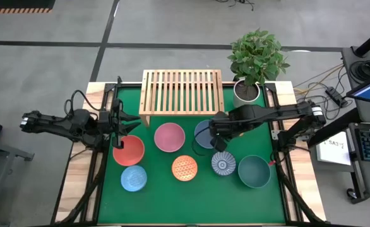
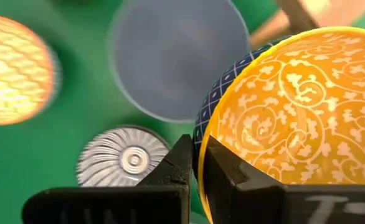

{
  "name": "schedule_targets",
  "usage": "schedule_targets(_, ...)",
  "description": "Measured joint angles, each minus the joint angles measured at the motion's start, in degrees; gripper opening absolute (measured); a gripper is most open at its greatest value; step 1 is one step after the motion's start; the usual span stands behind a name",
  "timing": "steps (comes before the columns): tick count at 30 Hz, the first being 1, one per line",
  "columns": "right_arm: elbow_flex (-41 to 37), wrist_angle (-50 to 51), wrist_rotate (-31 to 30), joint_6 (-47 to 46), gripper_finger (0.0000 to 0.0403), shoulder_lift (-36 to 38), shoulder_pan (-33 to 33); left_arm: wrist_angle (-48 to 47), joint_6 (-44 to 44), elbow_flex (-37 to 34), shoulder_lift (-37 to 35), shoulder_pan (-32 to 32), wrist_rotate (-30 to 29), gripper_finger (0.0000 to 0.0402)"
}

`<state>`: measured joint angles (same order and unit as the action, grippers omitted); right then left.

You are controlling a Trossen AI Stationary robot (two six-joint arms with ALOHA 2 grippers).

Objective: Place and stack bowls onto a shelf
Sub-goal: Put the yellow patterned bowl on the shelf

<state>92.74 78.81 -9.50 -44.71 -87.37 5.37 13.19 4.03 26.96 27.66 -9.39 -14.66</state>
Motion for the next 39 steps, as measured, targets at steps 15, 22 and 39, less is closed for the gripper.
schedule_targets(15,8.32,-24.31,-2.56,26.64,0.0013,-0.52,-0.97,0.04,0.00,0.00,0.00,0.02,0.00,0.0073)
schedule_targets(22,8.32,-33.21,-3.31,42.74,0.0013,-3.68,-3.25,0.06,0.00,0.00,0.00,0.02,0.00,0.0073)
schedule_targets(39,8.32,-32.35,-10.25,51.38,0.0013,-11.12,-9.34,0.02,0.00,0.02,0.00,0.00,0.00,0.0073)
